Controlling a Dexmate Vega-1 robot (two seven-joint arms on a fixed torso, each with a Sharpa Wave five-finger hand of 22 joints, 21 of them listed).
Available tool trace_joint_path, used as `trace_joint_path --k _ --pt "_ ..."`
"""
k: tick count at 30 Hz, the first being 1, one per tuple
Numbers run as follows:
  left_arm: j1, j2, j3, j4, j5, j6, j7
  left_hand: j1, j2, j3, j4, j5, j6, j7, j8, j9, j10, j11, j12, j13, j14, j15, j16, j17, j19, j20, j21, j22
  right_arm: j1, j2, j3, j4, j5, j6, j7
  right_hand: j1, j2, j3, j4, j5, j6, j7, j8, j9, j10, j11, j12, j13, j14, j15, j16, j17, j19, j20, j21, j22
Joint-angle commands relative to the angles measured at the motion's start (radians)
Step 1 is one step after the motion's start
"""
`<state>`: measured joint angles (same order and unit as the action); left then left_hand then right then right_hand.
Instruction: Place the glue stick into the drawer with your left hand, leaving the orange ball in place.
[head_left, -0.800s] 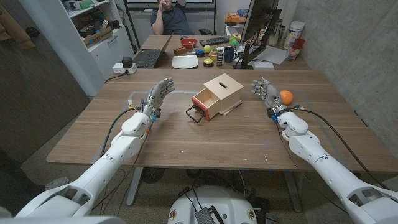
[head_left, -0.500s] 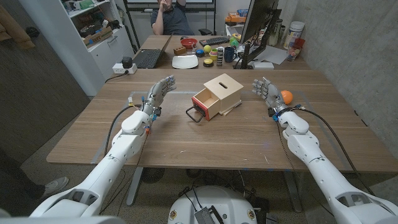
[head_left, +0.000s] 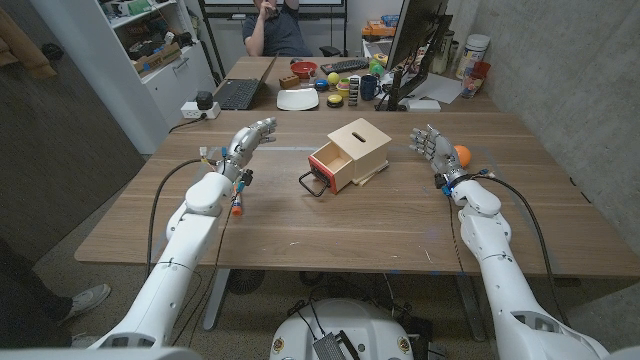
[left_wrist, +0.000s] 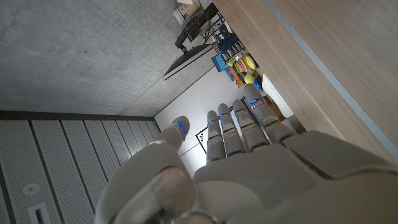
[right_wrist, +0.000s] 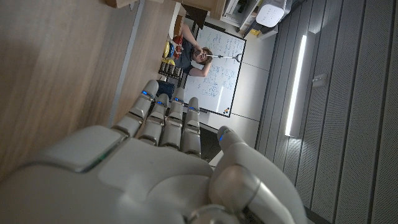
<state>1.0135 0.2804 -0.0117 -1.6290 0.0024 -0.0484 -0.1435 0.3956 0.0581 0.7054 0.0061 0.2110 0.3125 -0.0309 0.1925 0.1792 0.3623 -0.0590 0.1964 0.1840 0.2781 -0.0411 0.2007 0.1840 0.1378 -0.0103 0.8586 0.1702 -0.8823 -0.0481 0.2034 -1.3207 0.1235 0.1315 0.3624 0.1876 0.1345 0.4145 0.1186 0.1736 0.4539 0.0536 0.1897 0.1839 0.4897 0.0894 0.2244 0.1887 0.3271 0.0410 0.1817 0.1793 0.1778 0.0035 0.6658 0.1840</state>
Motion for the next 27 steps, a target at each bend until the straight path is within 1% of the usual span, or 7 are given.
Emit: trace_joint_path --k 1,3,6,9,15,22,27 --pt "0.112 -0.024 -0.108 -0.207 0.293 0.058 0.044 0.007 -0.018 0.001 -0.015 0.003 0.004 -0.016 0.006 0.004 0.001 -0.012 0.004 0.004 0.015 -0.034 -0.003 0.0 0.011 -0.001 -0.005 0.004 0.015 0.11 0.134 -0.033 -0.144 0.004 0.098 -0.003 -0.006 0.003 0.003 0.003 0.003 0.002 0.003 0.005 0.007 0.003 0.004 0.001 0.009 0.0 0.005 0.004 0.008 0.002 0.004 0.002" --pt "0.129 -0.024 -0.116 -0.239 0.344 0.069 0.049 0.009 -0.022 0.001 -0.019 0.003 0.005 -0.019 0.007 0.004 0.0 -0.018 0.003 0.004 0.014 -0.036 -0.003 0.0 0.01 0.0 -0.006 0.004 0.015 0.118 0.144 -0.043 -0.162 0.007 0.101 -0.006 -0.007 0.001 0.005 0.003 0.002 0.002 0.003 0.005 0.007 0.003 0.004 0.001 0.009 0.0 0.005 0.004 0.008 0.002 0.003 0.002" --pt "0.145 -0.025 -0.132 -0.269 0.373 0.062 0.03 0.013 -0.029 0.0 -0.025 0.002 0.007 -0.026 0.007 0.004 -0.006 -0.026 0.0 0.004 0.013 -0.038 -0.005 0.0 0.007 0.0 -0.008 0.005 0.017 0.13 0.159 -0.055 -0.178 0.006 0.109 -0.008 -0.008 -0.001 0.006 0.003 0.002 0.002 0.003 0.005 0.006 0.003 0.004 0.001 0.009 0.001 0.006 0.004 0.008 0.002 0.003 0.002" --pt "0.167 -0.023 -0.137 -0.308 0.451 0.061 0.044 0.016 -0.034 -0.001 -0.03 0.001 0.007 -0.033 0.007 0.004 -0.009 -0.029 -0.002 0.004 0.012 -0.041 -0.006 0.0 0.005 0.001 -0.01 0.005 0.019 0.139 0.173 -0.065 -0.187 0.001 0.123 -0.01 -0.009 -0.002 0.007 0.003 0.002 0.003 0.002 0.005 0.007 0.003 0.004 0.001 0.009 0.001 0.006 0.005 0.007 0.002 0.003 0.002" --pt "0.192 -0.01 -0.155 -0.359 0.538 0.055 0.014 0.026 -0.05 -0.002 -0.046 0.0 0.005 -0.047 0.007 0.005 -0.016 -0.043 -0.005 0.004 0.013 -0.049 -0.007 0.0 0.001 0.001 -0.016 0.004 0.012 0.153 0.194 -0.091 -0.209 0.002 0.138 -0.016 -0.011 -0.005 0.01 0.003 0.001 0.003 0.002 0.005 0.008 0.004 0.004 0.001 0.008 0.0 0.006 0.005 0.008 0.001 0.002 0.002" --pt "0.218 -0.015 -0.167 -0.414 0.648 0.068 0.007 0.031 -0.076 -0.013 -0.061 -0.003 -0.019 -0.064 0.0 0.006 -0.035 -0.053 -0.011 0.004 -0.002 -0.056 -0.013 0.002 -0.006 0.002 -0.025 0.003 0.008 0.168 0.214 -0.108 -0.216 0.0 0.155 -0.022 -0.013 -0.009 0.013 0.003 0.001 0.004 0.002 0.005 0.007 0.006 0.003 0.002 0.008 0.0 0.006 0.006 0.008 0.001 0.002 0.002" --pt "0.236 -0.013 -0.166 -0.451 0.751 0.078 0.025 0.039 -0.101 -0.021 -0.077 -0.005 -0.03 -0.072 -0.001 0.007 -0.045 -0.053 -0.012 0.004 -0.008 -0.061 -0.014 0.001 -0.014 0.005 -0.033 0.003 0.01 0.173 0.225 -0.113 -0.218 0.004 0.164 -0.027 -0.015 -0.012 0.015 0.004 0.001 0.005 0.002 0.005 0.008 0.006 0.004 0.002 0.008 0.0 0.007 0.006 0.008 0.001 0.001 0.002"
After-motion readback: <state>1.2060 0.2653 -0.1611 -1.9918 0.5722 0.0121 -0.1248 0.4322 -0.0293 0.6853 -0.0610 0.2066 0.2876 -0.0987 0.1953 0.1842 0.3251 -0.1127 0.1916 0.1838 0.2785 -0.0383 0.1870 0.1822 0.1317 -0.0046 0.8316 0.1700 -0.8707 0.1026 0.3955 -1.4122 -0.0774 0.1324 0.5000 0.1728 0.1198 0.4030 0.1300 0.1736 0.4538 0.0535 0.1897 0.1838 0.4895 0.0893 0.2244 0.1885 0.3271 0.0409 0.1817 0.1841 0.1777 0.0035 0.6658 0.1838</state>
